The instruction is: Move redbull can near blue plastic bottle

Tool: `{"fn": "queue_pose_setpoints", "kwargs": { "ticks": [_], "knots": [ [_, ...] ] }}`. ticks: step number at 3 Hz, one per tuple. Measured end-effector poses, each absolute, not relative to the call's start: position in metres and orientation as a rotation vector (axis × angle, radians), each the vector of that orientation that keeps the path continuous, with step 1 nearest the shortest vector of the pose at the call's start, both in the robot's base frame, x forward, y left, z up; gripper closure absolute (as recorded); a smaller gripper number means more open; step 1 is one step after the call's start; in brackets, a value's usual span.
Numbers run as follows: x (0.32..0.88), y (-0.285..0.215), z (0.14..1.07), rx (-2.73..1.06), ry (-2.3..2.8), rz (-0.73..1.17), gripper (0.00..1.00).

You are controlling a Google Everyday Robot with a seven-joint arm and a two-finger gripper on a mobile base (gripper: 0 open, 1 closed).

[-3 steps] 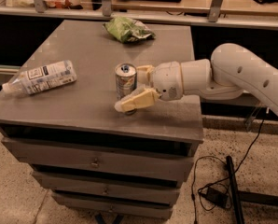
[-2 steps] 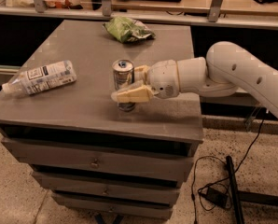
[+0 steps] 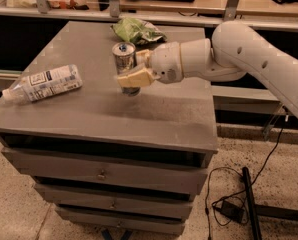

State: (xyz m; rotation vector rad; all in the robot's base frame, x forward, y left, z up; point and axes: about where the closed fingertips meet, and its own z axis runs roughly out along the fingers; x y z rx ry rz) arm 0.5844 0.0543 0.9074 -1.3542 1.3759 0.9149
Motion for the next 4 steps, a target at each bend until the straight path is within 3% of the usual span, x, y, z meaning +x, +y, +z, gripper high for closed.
{"fn": "queue_pose_setpoints", "kwargs": {
  "ticks": [2, 4],
  "knots": [
    [0.648, 0.070, 0.909, -1.235, 1.484, 0.774, 1.00],
    [0.680, 0.109, 0.904, -1.131, 1.524, 0.803, 1.00]
  ]
}}
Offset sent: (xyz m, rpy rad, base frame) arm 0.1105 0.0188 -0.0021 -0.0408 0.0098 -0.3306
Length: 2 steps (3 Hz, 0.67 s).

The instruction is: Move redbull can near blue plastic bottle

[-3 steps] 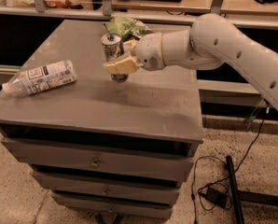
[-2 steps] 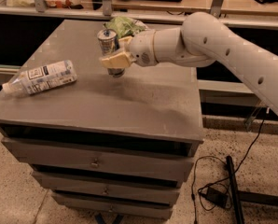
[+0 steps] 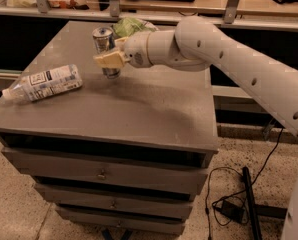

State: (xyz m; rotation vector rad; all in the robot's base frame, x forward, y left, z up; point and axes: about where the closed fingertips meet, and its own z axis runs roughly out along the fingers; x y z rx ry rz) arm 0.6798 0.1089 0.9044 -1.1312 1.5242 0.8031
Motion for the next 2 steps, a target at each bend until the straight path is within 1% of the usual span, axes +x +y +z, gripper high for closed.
{"fn": "queue_pose_setpoints", "kwargs": {
  "ticks": [2],
  "knots": [
    [0.683, 0.138, 0.893, -1.130, 1.523, 0.850, 1.00]
  ]
}}
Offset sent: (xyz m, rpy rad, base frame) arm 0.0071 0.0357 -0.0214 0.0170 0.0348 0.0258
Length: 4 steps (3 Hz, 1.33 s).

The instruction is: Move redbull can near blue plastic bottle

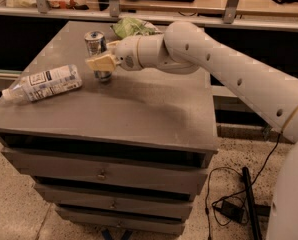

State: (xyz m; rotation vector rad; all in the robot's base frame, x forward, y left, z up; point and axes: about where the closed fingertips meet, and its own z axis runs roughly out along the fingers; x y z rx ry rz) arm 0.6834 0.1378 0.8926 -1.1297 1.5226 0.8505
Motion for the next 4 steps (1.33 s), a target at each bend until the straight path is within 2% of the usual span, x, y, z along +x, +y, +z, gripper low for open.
{"fn": "queue_pose_setpoints", "kwargs": {
  "ticks": [1, 2, 4],
  "knots": [
    [0.6840, 0.1464, 0.8889, -1.120, 1.541, 0.877, 1.00],
    [0.6830, 0.1502, 0.8846, -1.107, 1.571, 0.903, 0.82],
    [0.6796, 0.1530, 0.8837, -1.119, 1.541, 0.937, 0.35]
  ]
}}
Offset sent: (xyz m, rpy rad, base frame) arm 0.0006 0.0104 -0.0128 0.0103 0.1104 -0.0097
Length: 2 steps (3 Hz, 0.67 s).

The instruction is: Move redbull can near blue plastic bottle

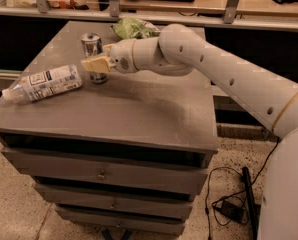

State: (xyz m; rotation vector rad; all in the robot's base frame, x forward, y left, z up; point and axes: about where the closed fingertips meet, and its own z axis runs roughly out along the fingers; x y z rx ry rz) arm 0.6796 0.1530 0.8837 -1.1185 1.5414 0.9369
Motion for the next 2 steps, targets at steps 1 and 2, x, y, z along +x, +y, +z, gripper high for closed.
{"fn": "queue_pose_setpoints", "kwargs": {
  "ticks": [1, 2],
  "knots": [
    [0.6765, 0.1538, 0.8856, -1.136, 1.510, 0.946, 0.11],
    [0.6710, 0.1486, 0.8891, -1.149, 1.491, 0.949, 0.00]
  ]
}}
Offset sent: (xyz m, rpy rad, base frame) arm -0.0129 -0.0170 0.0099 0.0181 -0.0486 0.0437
